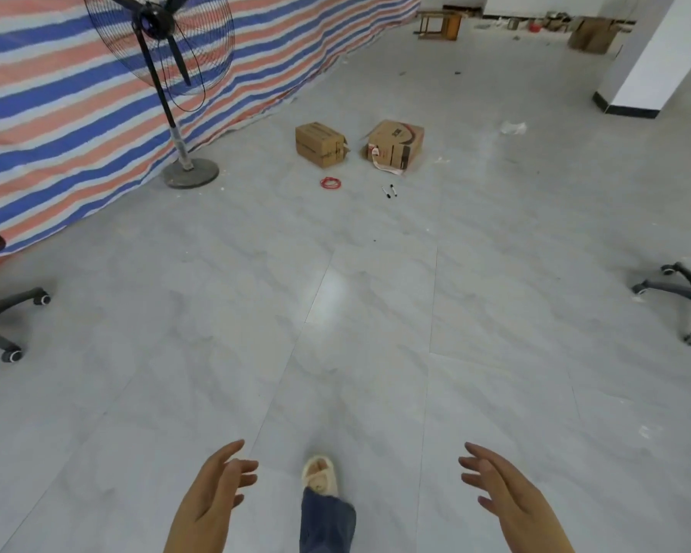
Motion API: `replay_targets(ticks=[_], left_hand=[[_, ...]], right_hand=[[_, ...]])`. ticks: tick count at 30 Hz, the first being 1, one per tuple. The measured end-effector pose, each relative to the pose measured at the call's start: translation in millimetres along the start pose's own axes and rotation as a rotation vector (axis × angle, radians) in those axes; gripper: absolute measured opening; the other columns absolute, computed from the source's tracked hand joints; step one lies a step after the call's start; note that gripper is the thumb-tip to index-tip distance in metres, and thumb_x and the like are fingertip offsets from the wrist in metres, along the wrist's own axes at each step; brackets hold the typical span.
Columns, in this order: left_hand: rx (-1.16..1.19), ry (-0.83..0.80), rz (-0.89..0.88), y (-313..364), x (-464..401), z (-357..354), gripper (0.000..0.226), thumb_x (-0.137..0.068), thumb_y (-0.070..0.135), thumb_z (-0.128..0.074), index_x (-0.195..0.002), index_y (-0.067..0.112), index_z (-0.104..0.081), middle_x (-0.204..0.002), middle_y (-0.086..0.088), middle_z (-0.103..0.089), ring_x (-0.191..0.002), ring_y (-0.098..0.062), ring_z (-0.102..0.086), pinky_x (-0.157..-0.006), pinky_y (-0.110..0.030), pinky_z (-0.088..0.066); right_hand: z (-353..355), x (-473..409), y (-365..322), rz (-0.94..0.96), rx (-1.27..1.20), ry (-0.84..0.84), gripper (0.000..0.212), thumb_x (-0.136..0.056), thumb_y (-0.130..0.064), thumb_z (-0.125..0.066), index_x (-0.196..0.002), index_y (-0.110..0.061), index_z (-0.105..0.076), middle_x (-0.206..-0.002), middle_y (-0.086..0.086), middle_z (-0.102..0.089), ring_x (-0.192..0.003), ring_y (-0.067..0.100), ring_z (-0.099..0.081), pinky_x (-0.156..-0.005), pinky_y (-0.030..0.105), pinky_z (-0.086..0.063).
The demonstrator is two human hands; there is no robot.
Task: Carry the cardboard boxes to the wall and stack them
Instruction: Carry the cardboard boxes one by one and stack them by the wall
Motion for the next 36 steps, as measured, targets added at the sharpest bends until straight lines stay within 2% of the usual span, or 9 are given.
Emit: replay_targets(ticks=[11,17,20,22,26,28,30,32,36], left_hand=[[-0.116,-0.109,-0.157,157,-244,-56,0.023,-0.098,0.022,-0.042,-0.109,0.030,-0.061,-0.095,0.004,-0.071,-0.090,-0.003,-0.066,-0.084,-0.029,-0.050],[-0.120,-0.104,-0.102,179,-339,-98,0.024,-0.098,0.018,-0.042,-0.108,0.029,-0.061,-0.095,0.015,-0.070,-0.088,-0.004,-0.066,-0.084,-0.031,-0.050],[-0.104,-0.045,-0.074,192,-390,-124,0.025,-0.099,0.017,-0.041,-0.107,0.029,-0.061,-0.092,0.004,-0.072,-0.091,-0.011,-0.067,-0.082,-0.031,-0.050],[-0.084,-0.005,-0.069,207,-425,-144,0.025,-0.099,0.015,-0.040,-0.107,0.028,-0.061,-0.096,0.001,-0.070,-0.094,-0.014,-0.066,-0.081,-0.030,-0.049],[-0.062,0.033,-0.079,253,-490,-193,0.025,-0.099,0.017,-0.040,-0.107,0.028,-0.060,-0.098,0.000,-0.070,-0.095,-0.015,-0.066,-0.084,-0.034,-0.050],[-0.055,0.043,-0.077,272,-521,-217,0.024,-0.099,0.017,-0.040,-0.106,0.029,-0.060,-0.098,0.000,-0.070,-0.095,-0.014,-0.066,-0.085,-0.035,-0.050],[-0.062,0.036,-0.073,286,-550,-240,0.025,-0.099,0.018,-0.040,-0.106,0.030,-0.059,-0.099,0.001,-0.070,-0.095,-0.014,-0.066,-0.086,-0.035,-0.050],[-0.065,0.029,-0.062,301,-578,-259,0.024,-0.099,0.019,-0.038,-0.106,0.031,-0.058,-0.100,0.001,-0.069,-0.095,-0.015,-0.065,-0.086,-0.033,-0.050],[-0.065,0.041,-0.024,323,-642,-288,0.024,-0.098,0.018,-0.038,-0.103,0.031,-0.058,-0.102,-0.002,-0.068,-0.098,-0.019,-0.064,-0.089,-0.037,-0.050]], right_hand=[[-49,-209,-134,0.034,0.034,0.011,0.025,-0.098,-0.016,-0.046,-0.105,-0.032,-0.064,-0.103,-0.010,-0.070,-0.097,0.008,-0.066,-0.092,0.037,-0.047],[-63,-317,-169,-0.025,0.017,-0.025,0.023,-0.098,-0.016,-0.046,-0.100,-0.030,-0.064,-0.104,-0.003,-0.069,-0.098,0.014,-0.065,-0.086,0.035,-0.046],[-61,-381,-187,-0.049,0.020,-0.051,0.019,-0.088,-0.046,-0.054,-0.098,-0.033,-0.064,-0.103,-0.005,-0.071,-0.100,0.018,-0.066,-0.086,0.037,-0.046],[-52,-431,-208,-0.034,0.062,-0.058,0.048,-0.067,-0.075,-0.057,-0.096,-0.038,-0.064,-0.096,-0.013,-0.071,-0.097,0.012,-0.068,-0.083,0.034,-0.047],[-31,-532,-278,0.065,0.102,-0.081,0.092,-0.033,-0.099,-0.049,-0.102,-0.038,-0.064,-0.093,-0.018,-0.072,-0.089,0.001,-0.068,-0.080,0.029,-0.049],[-23,-578,-314,0.102,0.097,-0.086,0.062,-0.061,-0.082,-0.058,-0.103,-0.037,-0.063,-0.094,-0.016,-0.072,-0.089,-0.001,-0.067,-0.085,0.035,-0.052],[-19,-620,-343,0.134,0.114,-0.102,0.017,-0.092,-0.041,-0.053,-0.106,-0.037,-0.062,-0.099,-0.013,-0.071,-0.089,-0.003,-0.066,-0.094,0.043,-0.050],[-20,-662,-363,0.142,0.128,-0.107,0.022,-0.097,-0.026,-0.046,-0.110,-0.034,-0.062,-0.102,-0.013,-0.070,-0.089,-0.005,-0.066,-0.092,0.039,-0.050],[-33,-736,-378,0.089,0.102,-0.128,0.023,-0.098,-0.020,-0.046,-0.109,-0.030,-0.063,-0.102,-0.009,-0.070,-0.087,-0.002,-0.067,-0.084,0.032,-0.050]])
Point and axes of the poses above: each hand's wrist, its own x-axis away from the middle knuckle, its own z-axis out of the back of the hand, y = z × x, the point moved 8 cm from there along -x, towards the middle knuckle
